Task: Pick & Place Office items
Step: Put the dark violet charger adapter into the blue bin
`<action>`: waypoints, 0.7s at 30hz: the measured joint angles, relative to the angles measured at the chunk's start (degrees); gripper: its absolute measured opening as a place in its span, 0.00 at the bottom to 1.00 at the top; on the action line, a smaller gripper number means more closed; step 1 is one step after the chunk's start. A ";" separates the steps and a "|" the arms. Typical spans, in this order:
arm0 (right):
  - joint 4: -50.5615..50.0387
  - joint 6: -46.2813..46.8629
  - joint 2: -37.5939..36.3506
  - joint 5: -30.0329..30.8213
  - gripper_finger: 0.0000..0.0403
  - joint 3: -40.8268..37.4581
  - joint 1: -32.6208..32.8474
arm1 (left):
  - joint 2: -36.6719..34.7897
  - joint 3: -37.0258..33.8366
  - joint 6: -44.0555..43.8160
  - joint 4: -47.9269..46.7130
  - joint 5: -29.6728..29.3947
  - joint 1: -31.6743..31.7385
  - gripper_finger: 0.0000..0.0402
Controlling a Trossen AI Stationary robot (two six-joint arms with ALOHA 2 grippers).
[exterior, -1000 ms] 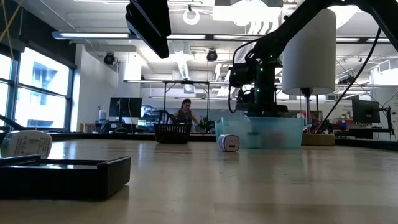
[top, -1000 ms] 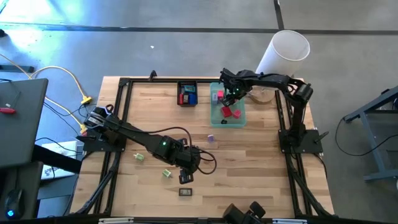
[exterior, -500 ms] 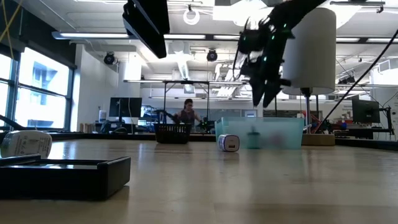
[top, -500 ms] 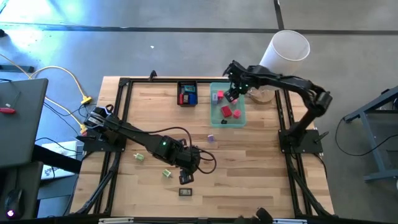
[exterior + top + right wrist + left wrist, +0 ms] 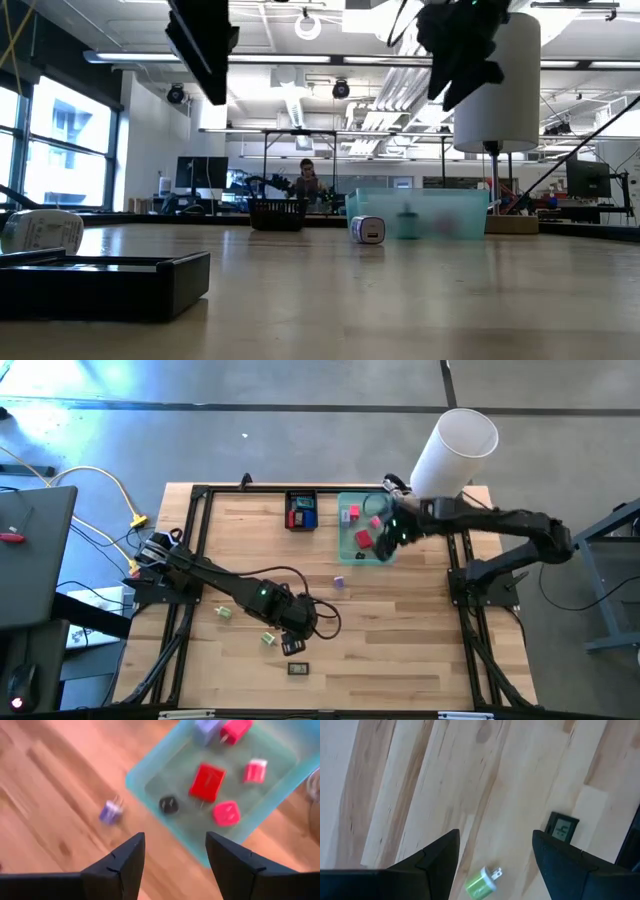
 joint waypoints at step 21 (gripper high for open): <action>21.57 12.41 -0.74 2.12 0.49 -12.39 20.50 | 0.00 0.00 -7.19 -2.40 0.76 -8.74 0.60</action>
